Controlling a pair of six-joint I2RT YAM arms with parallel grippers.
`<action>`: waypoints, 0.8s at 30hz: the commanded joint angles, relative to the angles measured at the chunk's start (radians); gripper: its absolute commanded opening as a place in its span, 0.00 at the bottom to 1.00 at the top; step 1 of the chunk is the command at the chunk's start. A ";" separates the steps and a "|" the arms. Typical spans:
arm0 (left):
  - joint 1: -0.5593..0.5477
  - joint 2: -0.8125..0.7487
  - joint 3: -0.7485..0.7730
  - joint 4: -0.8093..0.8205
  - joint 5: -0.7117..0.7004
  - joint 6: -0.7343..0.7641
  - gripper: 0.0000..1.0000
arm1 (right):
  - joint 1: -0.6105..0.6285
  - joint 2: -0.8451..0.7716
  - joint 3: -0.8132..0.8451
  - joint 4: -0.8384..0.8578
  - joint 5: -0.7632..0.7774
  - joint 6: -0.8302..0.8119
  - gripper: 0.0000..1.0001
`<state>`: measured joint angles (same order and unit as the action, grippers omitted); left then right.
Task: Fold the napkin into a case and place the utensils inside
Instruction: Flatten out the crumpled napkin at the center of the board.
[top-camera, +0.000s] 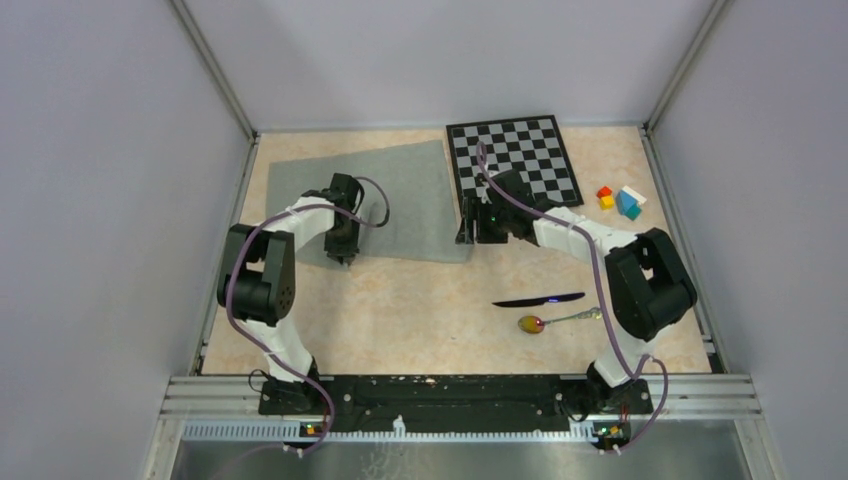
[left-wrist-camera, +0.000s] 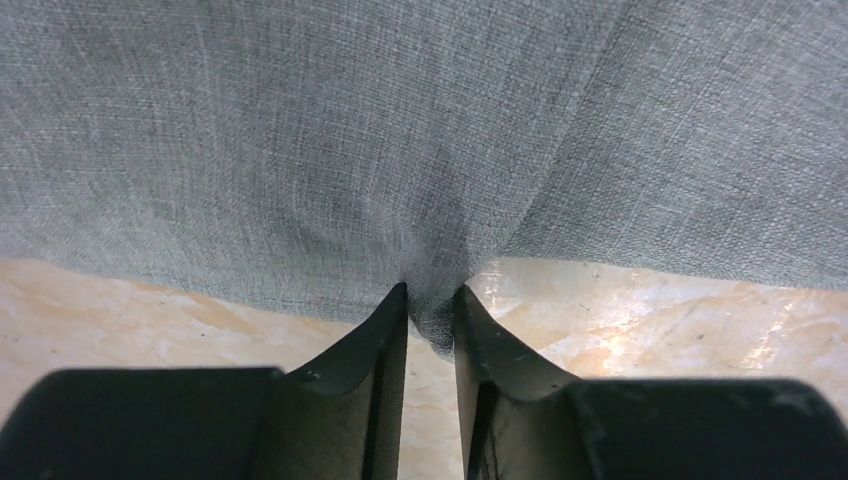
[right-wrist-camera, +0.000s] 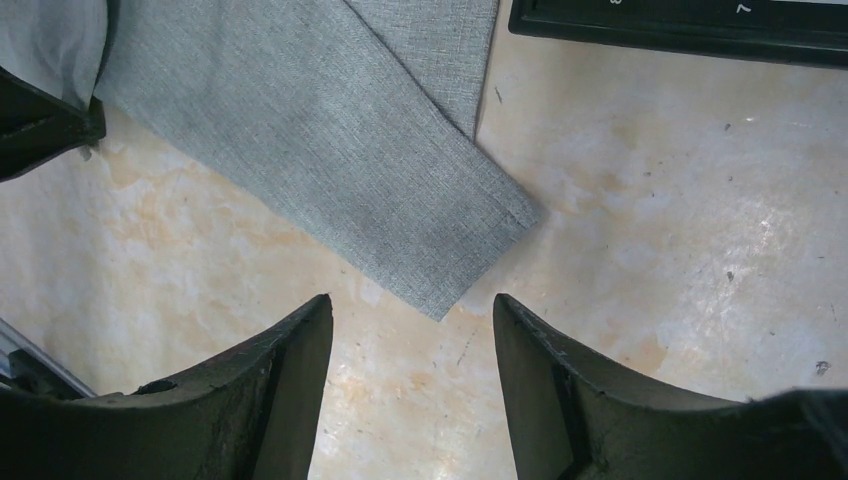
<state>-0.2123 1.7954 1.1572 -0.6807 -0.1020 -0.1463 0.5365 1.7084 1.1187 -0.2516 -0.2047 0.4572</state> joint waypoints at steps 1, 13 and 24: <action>-0.006 -0.049 0.007 -0.020 -0.060 -0.005 0.25 | -0.012 -0.043 -0.030 0.053 0.011 0.020 0.59; -0.006 -0.303 -0.143 -0.264 -0.622 -0.352 0.03 | -0.018 0.043 -0.016 0.072 0.038 0.111 0.59; -0.004 -0.276 -0.140 -0.229 -0.589 -0.376 0.00 | -0.035 0.122 -0.153 0.349 0.024 0.420 0.53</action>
<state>-0.2169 1.5028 0.9924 -0.9024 -0.6308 -0.4744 0.5205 1.8091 1.0073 -0.0338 -0.1860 0.7555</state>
